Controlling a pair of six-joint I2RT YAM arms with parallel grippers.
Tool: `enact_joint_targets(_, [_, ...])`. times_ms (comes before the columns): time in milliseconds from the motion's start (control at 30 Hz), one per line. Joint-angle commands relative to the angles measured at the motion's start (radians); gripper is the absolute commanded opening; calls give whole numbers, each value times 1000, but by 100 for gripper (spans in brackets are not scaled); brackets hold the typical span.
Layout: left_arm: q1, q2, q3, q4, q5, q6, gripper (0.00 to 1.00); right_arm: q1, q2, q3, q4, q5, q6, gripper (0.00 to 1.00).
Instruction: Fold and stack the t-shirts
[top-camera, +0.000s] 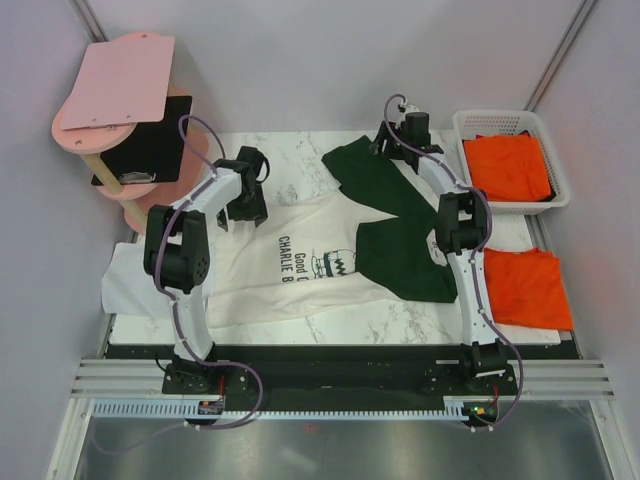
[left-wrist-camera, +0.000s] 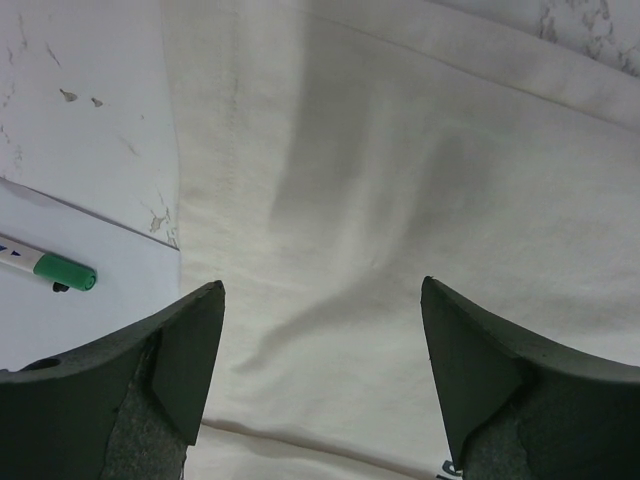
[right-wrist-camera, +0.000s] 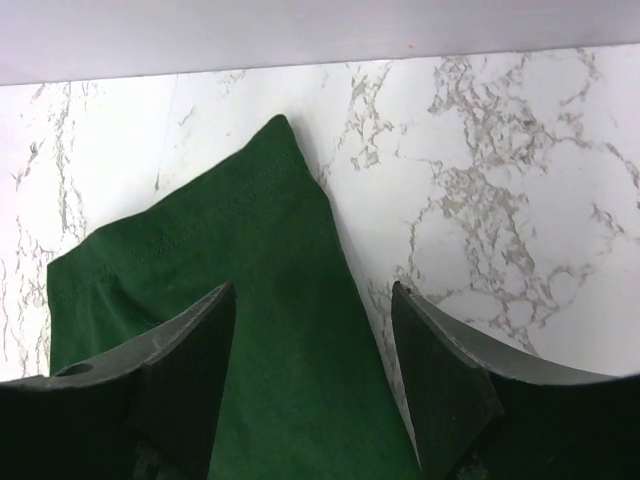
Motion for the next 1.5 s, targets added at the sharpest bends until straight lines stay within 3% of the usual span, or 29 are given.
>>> enact_joint_targets(0, [20,27,54,-28,-34,-13,86,18,61,41,12,-19,22,68])
enact_joint_targets(100, [32,24,54,-34,-42,-27,86,19,80,56,10,-31,34,36])
enact_joint_targets(133, [41,23,55,-36,-43,-31,86,24,80,59,9,-30,36,21])
enact_joint_targets(233, [63,13,61,-44,-33,-36,87,22,60,40,1,-39,34,2])
enact_joint_targets(267, [69,9,63,-44,-33,-39,87,24,52,29,4,-46,33,0])
enact_joint_targets(467, [110,19,103,-27,-34,-24,86,21,-32,-77,59,-69,46,0])
enact_joint_targets(700, [115,116,222,-1,-24,70,68,22,-86,-138,90,-86,59,0])
enact_joint_targets(1133, [107,115,225,8,-25,90,68,-27,-178,-266,95,53,68,0])
enact_joint_targets(1467, [103,116,225,56,45,107,68,-79,-198,-266,92,122,97,0])
